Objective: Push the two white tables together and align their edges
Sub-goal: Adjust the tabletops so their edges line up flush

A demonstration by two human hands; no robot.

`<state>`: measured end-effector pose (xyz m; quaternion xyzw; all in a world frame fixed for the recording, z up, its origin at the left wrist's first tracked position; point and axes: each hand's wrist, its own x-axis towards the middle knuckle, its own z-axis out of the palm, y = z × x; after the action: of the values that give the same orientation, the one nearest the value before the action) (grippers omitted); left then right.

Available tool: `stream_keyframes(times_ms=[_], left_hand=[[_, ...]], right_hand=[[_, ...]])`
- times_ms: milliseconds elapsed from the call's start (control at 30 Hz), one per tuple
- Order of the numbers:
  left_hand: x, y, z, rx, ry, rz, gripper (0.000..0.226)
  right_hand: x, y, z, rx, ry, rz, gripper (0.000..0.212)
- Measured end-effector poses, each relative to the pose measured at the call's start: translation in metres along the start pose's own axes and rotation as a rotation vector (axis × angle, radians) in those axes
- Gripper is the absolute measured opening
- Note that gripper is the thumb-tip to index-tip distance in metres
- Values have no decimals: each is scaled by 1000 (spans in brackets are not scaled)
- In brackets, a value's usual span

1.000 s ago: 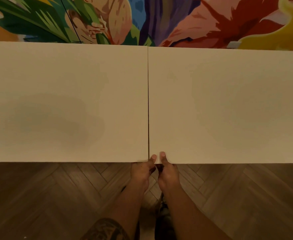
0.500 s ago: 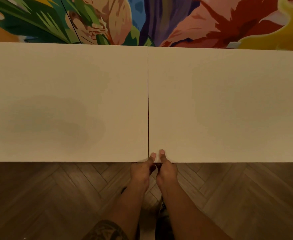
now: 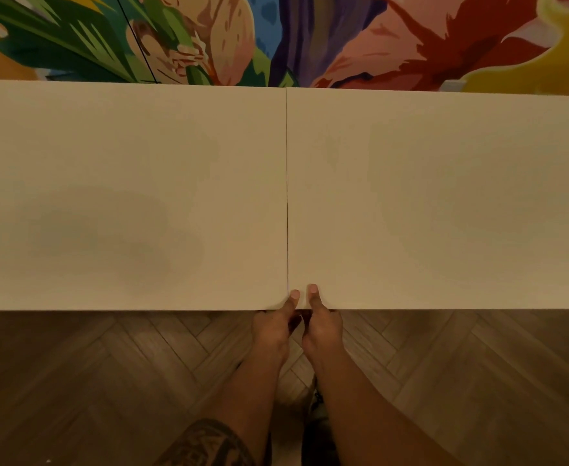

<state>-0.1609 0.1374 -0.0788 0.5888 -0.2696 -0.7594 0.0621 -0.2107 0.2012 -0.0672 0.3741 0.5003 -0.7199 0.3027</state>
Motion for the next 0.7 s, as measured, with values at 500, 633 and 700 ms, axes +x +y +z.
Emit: stream_keyframes(times_ms=[500,633,700], left_hand=[[5,20,-34,-229,73,12,41],[4,19,-37,-218,73,19,41],[6,18,-36,-199,74,20,46]], right_hand=[[-39,21,16,34,-170,152,47],[-47,22,23,40,-153,191,42],[-49,23,26,22,-131,206,42]])
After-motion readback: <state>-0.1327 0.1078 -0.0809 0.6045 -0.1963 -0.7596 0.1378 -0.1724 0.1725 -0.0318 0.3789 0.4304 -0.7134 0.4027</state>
